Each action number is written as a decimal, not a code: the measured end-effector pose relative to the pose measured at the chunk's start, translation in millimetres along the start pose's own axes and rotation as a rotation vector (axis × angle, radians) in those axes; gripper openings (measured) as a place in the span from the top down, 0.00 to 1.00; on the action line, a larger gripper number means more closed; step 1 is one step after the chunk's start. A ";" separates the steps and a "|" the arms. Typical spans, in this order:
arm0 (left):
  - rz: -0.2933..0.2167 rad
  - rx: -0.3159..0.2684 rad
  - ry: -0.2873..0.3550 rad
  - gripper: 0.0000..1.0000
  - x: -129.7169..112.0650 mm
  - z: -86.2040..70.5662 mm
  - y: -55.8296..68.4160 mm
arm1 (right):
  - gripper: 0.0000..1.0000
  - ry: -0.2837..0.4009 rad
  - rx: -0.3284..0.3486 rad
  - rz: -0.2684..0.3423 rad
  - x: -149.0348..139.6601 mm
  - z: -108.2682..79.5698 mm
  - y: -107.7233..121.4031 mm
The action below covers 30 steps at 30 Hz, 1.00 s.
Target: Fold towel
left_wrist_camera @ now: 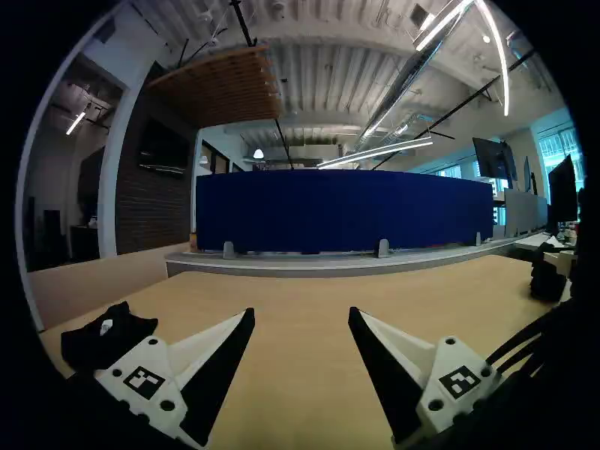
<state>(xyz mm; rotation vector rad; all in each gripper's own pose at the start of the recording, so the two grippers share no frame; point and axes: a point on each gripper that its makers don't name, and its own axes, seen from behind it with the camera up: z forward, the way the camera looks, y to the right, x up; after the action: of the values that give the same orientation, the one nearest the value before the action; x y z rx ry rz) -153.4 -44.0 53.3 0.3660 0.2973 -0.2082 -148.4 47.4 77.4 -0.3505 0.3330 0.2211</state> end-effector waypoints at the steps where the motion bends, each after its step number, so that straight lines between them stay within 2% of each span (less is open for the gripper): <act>1: 0.000 0.000 0.000 0.07 0.1 -0.1 0.0 | 0.00 0.000 0.000 0.000 0.0 -0.1 0.1; 19: 0.000 0.000 0.000 0.07 -0.1 -0.4 0.0 | 0.00 0.000 0.000 0.001 1.8 -4.0 0.4; 30: 0.000 0.000 0.000 0.07 -0.2 0.4 0.5 | 0.00 0.000 0.001 0.001 1.7 -13.8 0.0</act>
<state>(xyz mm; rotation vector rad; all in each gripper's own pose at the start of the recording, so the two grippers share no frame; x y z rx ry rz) -153.3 -43.7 53.9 0.3660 0.2973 -0.2084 -150.7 42.6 64.5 -0.3490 0.3330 0.2221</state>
